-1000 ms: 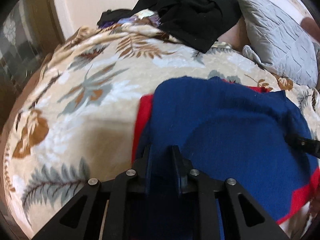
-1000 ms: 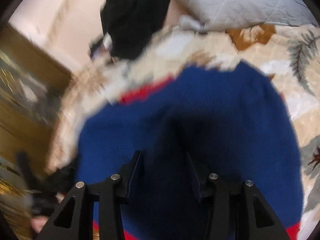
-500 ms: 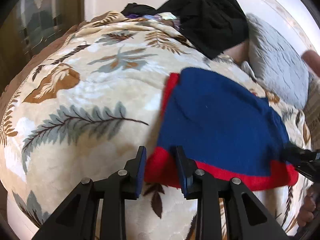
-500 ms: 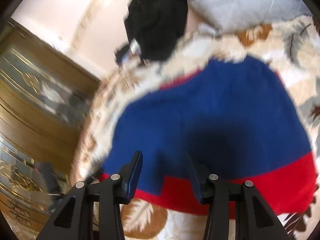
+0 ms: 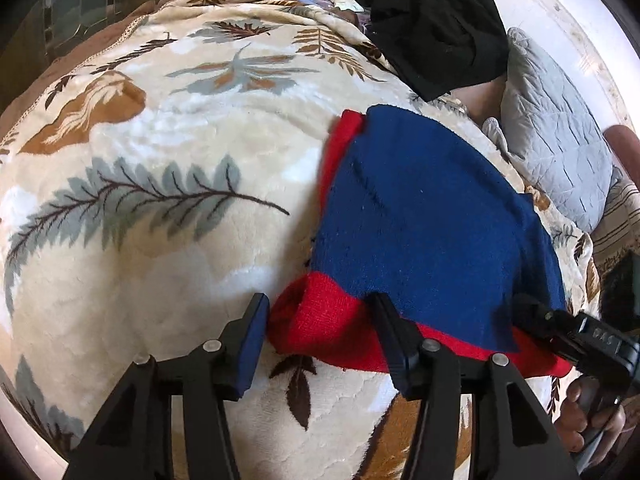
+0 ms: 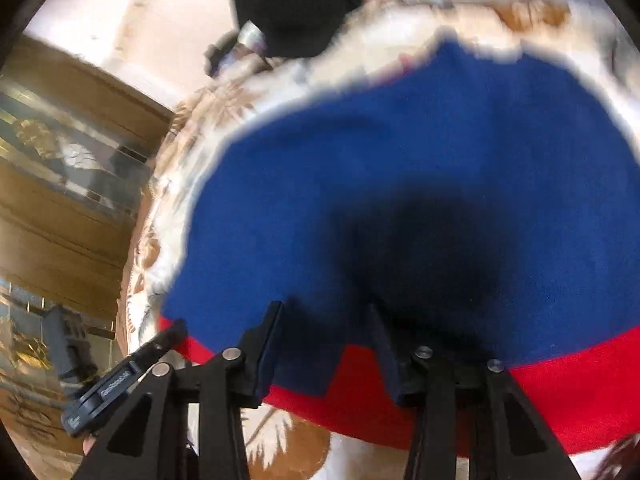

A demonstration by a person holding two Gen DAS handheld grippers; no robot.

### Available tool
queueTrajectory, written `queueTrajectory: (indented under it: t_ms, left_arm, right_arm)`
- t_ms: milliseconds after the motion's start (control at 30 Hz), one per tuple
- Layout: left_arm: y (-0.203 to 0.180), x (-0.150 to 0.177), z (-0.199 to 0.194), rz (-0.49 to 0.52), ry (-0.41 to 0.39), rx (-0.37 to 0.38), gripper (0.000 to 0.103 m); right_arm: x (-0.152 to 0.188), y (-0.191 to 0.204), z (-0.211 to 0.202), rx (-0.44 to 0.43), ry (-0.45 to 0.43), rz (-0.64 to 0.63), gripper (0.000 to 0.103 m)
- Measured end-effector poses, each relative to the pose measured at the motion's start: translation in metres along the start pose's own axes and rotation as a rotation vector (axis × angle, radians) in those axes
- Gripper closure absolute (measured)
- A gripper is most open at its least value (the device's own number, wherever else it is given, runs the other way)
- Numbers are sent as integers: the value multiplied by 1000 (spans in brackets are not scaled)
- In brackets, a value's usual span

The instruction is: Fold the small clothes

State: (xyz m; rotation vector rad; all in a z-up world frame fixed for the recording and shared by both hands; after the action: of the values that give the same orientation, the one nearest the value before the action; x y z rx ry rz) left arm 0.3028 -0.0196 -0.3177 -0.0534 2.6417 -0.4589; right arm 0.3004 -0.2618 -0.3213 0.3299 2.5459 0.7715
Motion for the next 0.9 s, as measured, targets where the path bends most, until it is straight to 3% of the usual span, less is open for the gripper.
queueTrajectory:
  t_ms: [100,167,233,333,433,500,667,733,833,900]
  left_arm:
    - [-5,-1,-2,26,-25,6,48]
    - [-8,-2,1,10,-46,21,49]
    - [-14,-4,6,0,-61,67,63]
    - [-22,-6,9,-6,-83,121,72]
    - [-29,-8,12,-3,-106,130,70]
    - [-28,-9,16,-44,-103,145,58]
    - [-28,-12,19,-73,-111,162,57]
    - [-31,-12,18,-54,-131,162,73]
    - [-38,-16,17,-7,-153,154,77]
    - [-41,-17,12,8,-171,157,78]
  right_arm:
    - [-6,10,-15,-35,-66,-31,55]
    - [-7,6,-16,-16,-65,-15,55]
    - [-4,-2,-10,-11,-37,18,56]
    - [-2,-8,-4,-43,-13,57,57]
    - [-1,-10,-3,-51,-7,49,57]
    - [-2,-9,-2,-46,-11,36,58]
    - [-13,-4,-23,-33,-128,15,60]
    - [-14,-10,-19,-24,-112,34,65]
    - [-10,-15,-3,-19,-37,46,70]
    - [-10,-13,-5,-18,-37,39,70]
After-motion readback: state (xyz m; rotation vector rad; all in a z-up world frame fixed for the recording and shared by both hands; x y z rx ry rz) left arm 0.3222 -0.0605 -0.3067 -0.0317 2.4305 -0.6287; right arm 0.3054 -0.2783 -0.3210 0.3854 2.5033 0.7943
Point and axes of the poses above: each gripper's, at about its wrist camera, not at the fingertips, and z roughly the way its jaws point, y to its left, x to its underside, the point moved 6 cm from there along z, roughly the way its jaws point, and after that the axes turned 3 degrees about -z, right-handed, at the moved point
